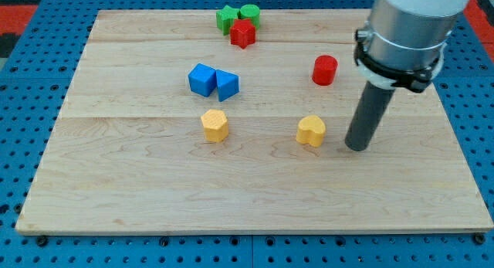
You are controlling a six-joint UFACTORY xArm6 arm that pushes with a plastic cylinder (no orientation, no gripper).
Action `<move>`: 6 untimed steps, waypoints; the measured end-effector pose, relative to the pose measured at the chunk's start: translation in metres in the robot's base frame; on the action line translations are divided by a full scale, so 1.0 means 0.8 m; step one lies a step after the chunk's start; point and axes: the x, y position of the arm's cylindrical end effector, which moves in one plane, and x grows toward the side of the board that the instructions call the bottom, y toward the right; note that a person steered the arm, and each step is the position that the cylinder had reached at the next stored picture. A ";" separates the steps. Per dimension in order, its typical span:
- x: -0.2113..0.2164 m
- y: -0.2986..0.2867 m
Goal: Move the yellow heart closer to the yellow hexagon
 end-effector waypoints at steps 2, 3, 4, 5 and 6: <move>0.000 0.035; 0.001 0.106; -0.001 0.172; -0.007 0.110; -0.011 -0.018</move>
